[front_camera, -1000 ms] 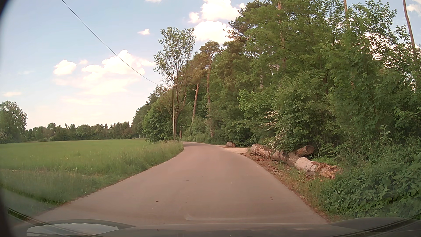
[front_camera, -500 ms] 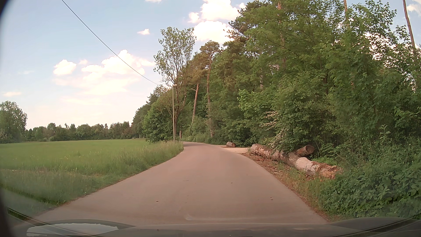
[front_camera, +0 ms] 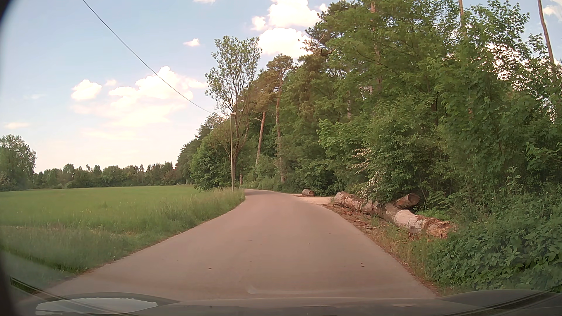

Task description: Follow the waypoints while adhering to traffic rules and regulations

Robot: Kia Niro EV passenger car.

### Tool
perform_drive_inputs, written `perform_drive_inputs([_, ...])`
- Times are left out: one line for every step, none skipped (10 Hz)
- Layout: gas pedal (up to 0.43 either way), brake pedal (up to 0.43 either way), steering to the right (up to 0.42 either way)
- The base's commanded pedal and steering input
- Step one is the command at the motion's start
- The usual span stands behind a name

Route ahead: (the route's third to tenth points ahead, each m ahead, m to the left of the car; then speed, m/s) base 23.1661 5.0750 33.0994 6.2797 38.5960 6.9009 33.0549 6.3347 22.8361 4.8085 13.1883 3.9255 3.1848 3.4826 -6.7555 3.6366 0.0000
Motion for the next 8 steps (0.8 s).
perform_drive_inputs([0.0, 0.427, 0.002])
perform_drive_inputs([0.0, 0.427, 0.002])
perform_drive_inputs([0.0, 0.427, 0.002])
perform_drive_inputs([0.0, 0.427, 0.002])
perform_drive_inputs([0.0, 0.427, 0.002])
perform_drive_inputs([0.0, 0.421, 0.002])
perform_drive_inputs([0.0, 0.427, 0.002])
perform_drive_inputs([0.0, 0.427, 0.001])
